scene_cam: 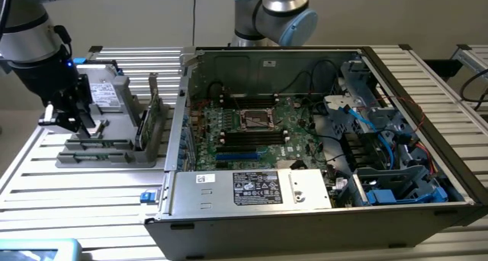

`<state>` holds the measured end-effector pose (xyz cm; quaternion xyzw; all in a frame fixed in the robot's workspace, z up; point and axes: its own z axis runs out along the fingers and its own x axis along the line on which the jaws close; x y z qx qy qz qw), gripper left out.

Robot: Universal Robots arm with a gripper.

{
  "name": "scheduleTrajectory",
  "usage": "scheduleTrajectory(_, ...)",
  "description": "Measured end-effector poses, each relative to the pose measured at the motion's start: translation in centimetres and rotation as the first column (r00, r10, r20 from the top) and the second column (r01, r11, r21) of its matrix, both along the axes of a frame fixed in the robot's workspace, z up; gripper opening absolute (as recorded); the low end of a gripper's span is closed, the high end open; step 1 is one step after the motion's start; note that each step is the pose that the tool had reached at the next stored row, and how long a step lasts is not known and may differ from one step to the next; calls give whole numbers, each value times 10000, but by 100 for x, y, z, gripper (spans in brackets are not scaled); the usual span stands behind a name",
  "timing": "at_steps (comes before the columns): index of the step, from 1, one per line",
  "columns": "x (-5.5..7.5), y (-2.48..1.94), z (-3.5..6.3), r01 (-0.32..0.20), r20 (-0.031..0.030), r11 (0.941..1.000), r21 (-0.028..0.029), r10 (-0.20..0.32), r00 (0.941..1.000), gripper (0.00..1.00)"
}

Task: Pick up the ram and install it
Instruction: 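Pick up the ram and move it above insertion slot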

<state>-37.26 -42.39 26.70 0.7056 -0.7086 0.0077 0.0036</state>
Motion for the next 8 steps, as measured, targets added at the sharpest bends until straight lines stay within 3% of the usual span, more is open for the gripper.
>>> scheduleTrajectory(8,0,-5,-146,1,15,10000,0,-1,10000,36)
